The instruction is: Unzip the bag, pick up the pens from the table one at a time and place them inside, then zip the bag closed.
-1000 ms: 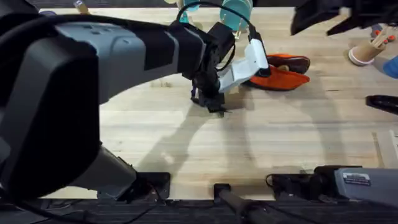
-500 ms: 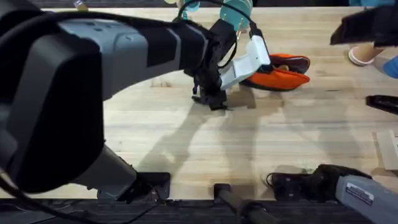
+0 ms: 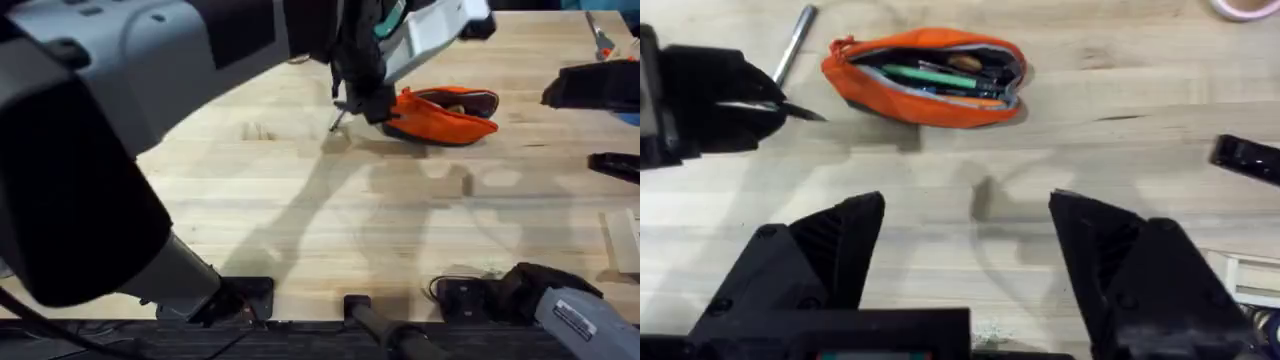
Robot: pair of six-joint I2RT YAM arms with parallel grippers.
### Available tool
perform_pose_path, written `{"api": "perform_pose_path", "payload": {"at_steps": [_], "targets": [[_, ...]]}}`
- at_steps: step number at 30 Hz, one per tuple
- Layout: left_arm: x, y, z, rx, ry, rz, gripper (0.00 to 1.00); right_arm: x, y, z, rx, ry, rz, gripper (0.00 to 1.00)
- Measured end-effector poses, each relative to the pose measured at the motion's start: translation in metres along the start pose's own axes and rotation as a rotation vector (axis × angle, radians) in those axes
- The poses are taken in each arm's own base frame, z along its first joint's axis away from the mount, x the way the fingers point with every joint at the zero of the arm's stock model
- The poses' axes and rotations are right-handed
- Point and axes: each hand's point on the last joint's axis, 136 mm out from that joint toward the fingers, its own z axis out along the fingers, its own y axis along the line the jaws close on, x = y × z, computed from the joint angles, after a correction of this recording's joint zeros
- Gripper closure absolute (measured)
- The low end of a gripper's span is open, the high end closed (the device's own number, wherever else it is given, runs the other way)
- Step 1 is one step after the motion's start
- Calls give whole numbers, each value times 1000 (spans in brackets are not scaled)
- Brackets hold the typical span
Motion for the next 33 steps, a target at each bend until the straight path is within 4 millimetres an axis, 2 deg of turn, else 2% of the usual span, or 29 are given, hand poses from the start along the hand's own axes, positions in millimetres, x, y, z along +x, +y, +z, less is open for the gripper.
{"api": "perform_pose_path", "payload": {"at_steps": [6,15,27,33], "targets": [[-33,16,-15,-44,-115,34,961,0,0,-7,8,-27,1,5],[-89,23,-29,-56,-375,124,961,1,2,-14,11,-56,-6,5],[-155,-4,-41,-44,-580,218,960,1,3,-21,14,-89,-14,5],[-166,-5,-41,-31,-613,148,960,1,6,-21,6,-88,-25,5]]}}
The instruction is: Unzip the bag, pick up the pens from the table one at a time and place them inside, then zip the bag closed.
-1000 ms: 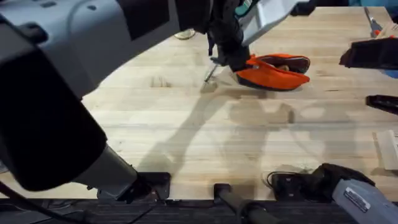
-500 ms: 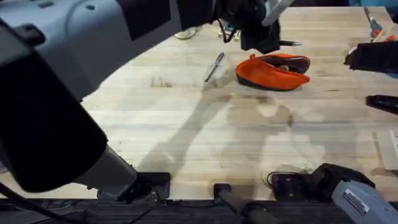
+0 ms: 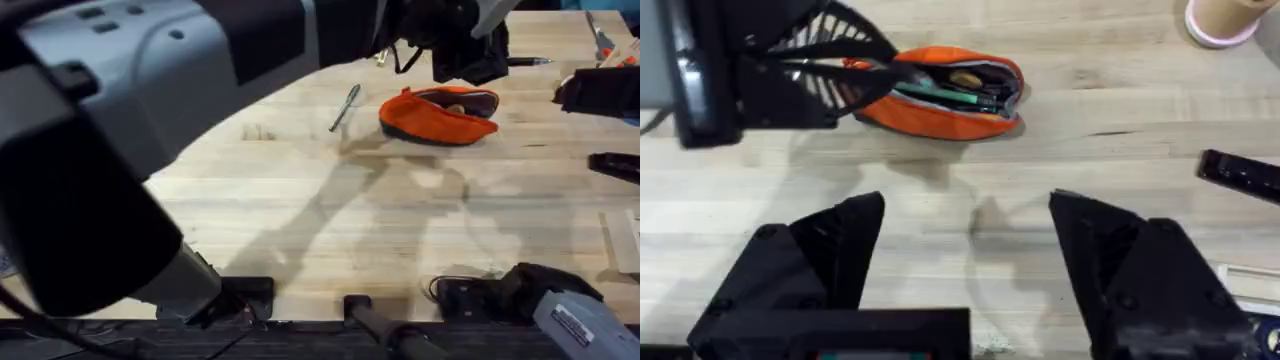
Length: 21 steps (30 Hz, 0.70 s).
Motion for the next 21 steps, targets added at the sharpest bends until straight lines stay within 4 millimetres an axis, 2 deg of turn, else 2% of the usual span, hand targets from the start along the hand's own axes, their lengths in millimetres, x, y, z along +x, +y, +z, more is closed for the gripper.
{"api": "perform_pose_path", "payload": {"at_steps": [10,21], "targets": [[43,0,36,32,62,-141,960,-2,2,0,-8,-7,-12,5],[65,-2,51,45,94,-180,960,-2,5,0,-15,-6,-20,5]]}}
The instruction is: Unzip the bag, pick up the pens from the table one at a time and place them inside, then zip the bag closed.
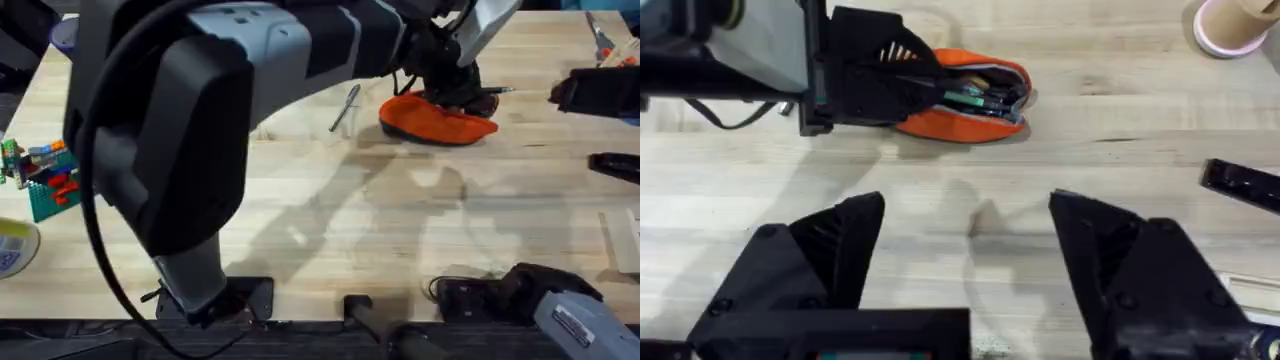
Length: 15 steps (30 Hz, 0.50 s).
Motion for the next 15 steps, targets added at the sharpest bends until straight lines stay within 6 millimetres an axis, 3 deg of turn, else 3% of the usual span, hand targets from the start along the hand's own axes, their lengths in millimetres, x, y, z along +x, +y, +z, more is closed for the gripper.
{"api": "perform_pose_path", "payload": {"at_steps": [15], "targets": [[23,1,7,-6,74,-37,960,-1,3,0,-8,-5,-11,5]]}}
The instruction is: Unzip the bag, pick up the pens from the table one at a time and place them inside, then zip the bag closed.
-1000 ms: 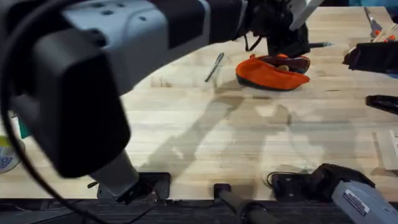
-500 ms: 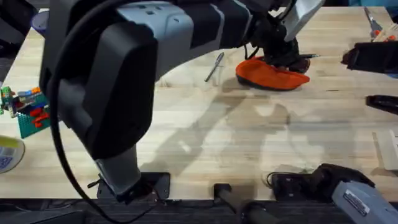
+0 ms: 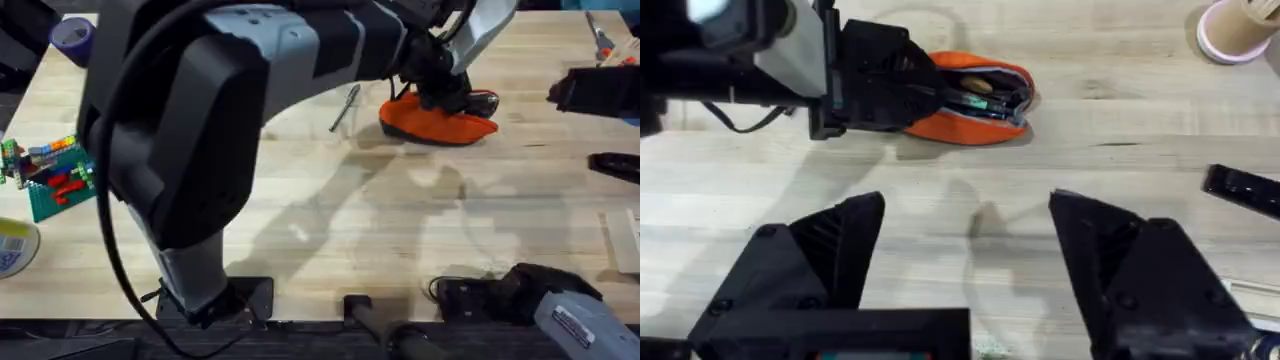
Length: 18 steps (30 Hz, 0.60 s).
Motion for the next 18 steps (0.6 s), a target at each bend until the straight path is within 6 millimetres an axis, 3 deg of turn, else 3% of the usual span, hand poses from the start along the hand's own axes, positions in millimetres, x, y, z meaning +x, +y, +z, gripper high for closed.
{"api": "perform_pose_path", "payload": {"at_steps": [8,18], "targets": [[25,1,19,15,51,-29,960,0,0,0,0,-1,0,5],[27,1,21,14,55,-31,960,0,1,0,-3,0,-3,5]]}}
